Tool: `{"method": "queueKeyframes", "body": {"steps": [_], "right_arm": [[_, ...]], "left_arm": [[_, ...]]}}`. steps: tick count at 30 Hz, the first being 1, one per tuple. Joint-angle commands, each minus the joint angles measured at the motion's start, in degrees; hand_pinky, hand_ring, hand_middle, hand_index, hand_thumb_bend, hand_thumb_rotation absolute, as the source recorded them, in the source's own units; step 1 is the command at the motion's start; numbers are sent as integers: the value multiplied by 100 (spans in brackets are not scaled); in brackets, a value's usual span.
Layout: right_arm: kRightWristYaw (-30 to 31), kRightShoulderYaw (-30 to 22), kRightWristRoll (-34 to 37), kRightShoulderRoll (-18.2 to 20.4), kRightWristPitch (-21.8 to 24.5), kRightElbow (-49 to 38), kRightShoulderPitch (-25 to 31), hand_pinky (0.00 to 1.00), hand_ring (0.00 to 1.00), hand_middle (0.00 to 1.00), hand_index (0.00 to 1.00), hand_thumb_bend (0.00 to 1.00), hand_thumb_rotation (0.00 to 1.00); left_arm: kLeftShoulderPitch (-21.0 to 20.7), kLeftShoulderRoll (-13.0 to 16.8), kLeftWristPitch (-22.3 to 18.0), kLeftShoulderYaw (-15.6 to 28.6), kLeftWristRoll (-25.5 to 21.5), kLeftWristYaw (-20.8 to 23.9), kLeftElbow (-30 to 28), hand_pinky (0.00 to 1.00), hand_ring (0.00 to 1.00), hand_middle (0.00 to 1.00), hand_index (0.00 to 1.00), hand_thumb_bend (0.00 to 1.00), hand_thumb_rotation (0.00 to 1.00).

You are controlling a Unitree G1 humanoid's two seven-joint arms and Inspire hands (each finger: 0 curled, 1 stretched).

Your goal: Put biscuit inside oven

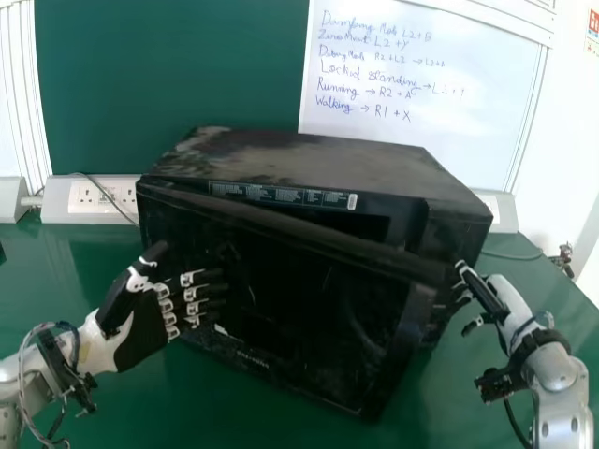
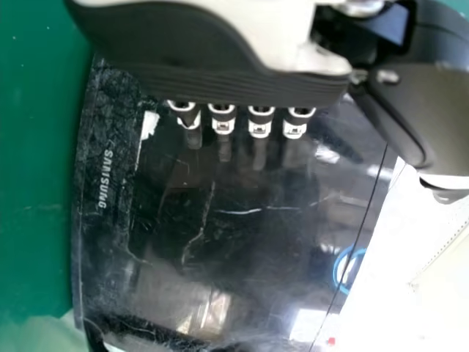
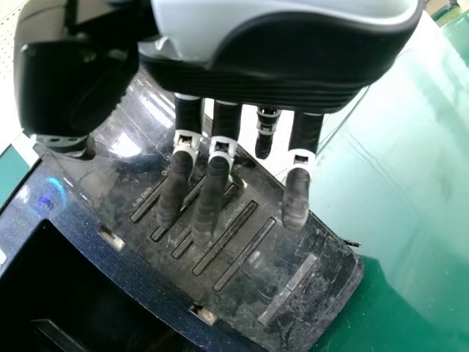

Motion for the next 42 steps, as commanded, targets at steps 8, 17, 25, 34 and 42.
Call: {"method": "queueKeyframes", "body": {"steps": [8,17,25,34,42], "right_arm": [[-261,6,-98,50,299,-92,-52,23,26,33,38,73,36],[-694,215,-566,-48,583,-184,40,23,27,33,39,74,39],[-971,482,-1241,-302,759,-159,185,21,27,35,40,76,43],[-1390,1057,-2114,-144,1758,-181,-97,16,23,33,64,81,41],[-1343,1271,-2213,-176,1990,-196,-216,18,24,35,64,80,39]], "left_arm": [[-393,-168,27,-230,298,195,235,77,82,85,87,52,0],[-783,-470,-21,-412,490,320,613,78,83,86,87,55,0],[-1131,-776,-116,-598,776,347,950,76,82,84,86,60,4],[-1509,-1161,-293,-716,1126,501,1436,75,82,84,86,63,8],[-1767,-1563,-596,-677,1396,665,1914,79,83,86,87,59,5]]}}
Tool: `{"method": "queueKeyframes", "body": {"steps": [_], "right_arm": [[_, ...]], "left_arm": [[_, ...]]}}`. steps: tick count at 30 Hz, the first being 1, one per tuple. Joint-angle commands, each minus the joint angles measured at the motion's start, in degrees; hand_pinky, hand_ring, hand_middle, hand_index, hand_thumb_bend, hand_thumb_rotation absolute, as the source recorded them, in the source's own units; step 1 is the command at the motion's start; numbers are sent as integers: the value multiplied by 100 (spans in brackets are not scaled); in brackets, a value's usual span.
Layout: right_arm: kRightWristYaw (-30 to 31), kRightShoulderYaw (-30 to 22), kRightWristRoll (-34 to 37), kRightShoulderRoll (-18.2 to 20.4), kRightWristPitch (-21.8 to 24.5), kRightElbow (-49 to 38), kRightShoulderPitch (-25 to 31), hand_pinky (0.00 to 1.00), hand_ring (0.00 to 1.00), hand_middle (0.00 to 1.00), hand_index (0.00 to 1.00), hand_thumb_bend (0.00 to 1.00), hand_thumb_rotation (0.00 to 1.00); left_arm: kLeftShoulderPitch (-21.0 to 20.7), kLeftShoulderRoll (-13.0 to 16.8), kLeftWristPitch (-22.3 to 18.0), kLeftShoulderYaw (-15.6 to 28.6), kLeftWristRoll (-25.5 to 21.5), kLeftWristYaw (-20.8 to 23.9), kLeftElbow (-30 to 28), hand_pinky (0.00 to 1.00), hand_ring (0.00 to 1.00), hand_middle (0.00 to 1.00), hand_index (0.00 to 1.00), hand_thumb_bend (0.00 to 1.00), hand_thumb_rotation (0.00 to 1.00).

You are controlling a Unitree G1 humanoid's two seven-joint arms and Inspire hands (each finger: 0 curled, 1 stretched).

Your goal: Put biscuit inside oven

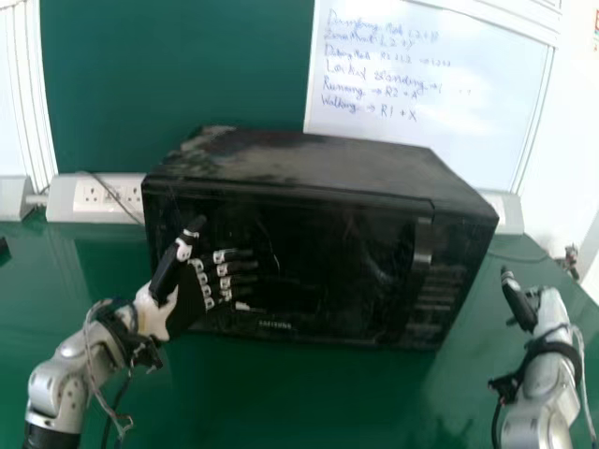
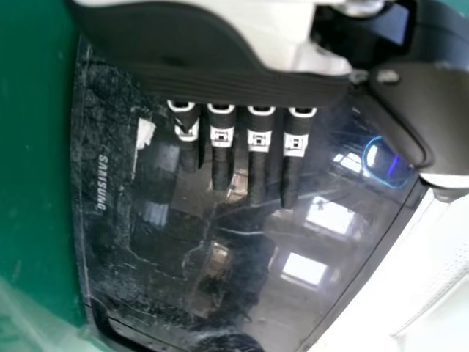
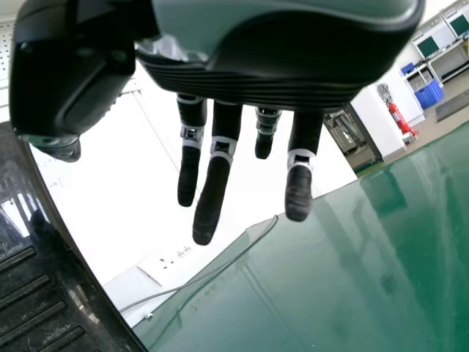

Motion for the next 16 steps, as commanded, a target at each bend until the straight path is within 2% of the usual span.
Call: {"method": "queueKeyframes", "body": {"steps": [1,3,8,16], "right_arm": [[39,69,-15,-21,77,-60,-97,18,24,35,64,80,39],[72,71,10,-39,58,-44,-99,18,24,35,68,79,38],[140,195,-8,-169,65,19,-114,20,27,37,65,80,39],[243,163,42,-203,-47,56,-75,22,28,39,65,79,39]], "left_arm": [[-248,-151,-191,13,78,69,207,79,83,85,86,59,4],[-277,-236,-281,42,124,127,312,79,83,86,86,59,3],[-300,-339,-521,51,271,144,492,79,84,86,87,56,3],[-181,-188,-266,112,166,59,225,77,82,85,85,59,3]]}}
